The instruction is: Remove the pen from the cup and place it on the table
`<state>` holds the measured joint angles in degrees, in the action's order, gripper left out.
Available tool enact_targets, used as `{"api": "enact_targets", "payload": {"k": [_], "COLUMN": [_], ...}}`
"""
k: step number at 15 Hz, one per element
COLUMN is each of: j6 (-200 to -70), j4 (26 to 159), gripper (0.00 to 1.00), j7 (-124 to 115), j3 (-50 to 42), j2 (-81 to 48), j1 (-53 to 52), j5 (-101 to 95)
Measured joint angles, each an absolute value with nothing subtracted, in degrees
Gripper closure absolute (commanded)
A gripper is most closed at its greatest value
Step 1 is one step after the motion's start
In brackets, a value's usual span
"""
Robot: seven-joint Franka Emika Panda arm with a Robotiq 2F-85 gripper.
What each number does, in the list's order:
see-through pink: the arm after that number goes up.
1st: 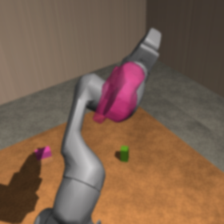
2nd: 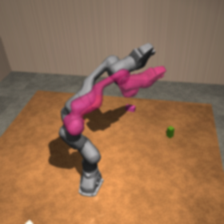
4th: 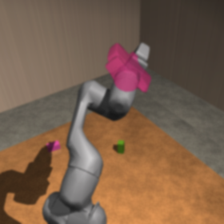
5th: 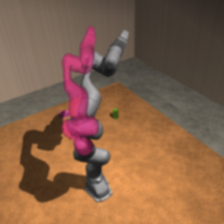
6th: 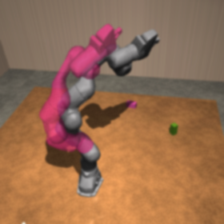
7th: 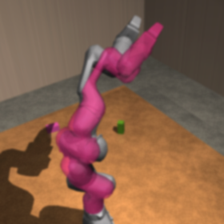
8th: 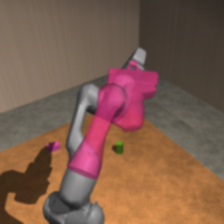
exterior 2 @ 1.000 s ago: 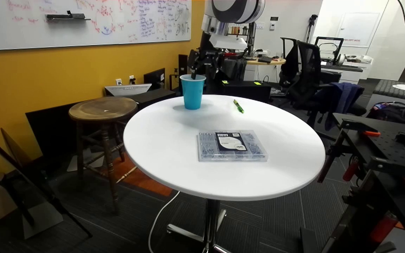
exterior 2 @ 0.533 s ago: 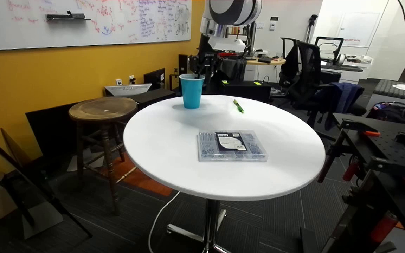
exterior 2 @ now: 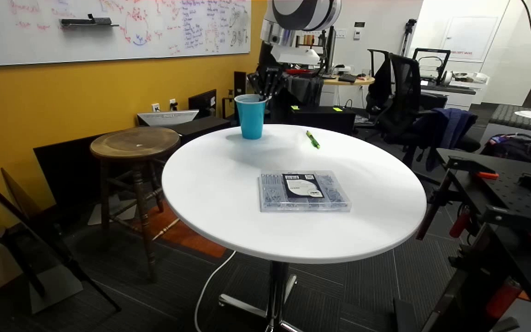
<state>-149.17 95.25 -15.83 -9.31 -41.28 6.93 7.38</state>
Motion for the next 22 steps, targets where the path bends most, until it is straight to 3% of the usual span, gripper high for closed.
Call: {"api": "enact_targets", "payload": {"k": [13,22], "j6": [-149.2,-149.2], "j4": [97.4,103.4], "gripper": [0.99,0.99], "j7": [-6.6,-5.9], "j3": [-7.1,-4.0], "j2": [-33.4,-29.1], "j1": [6.4,0.1], "j5": [5.1,-0.3]}}
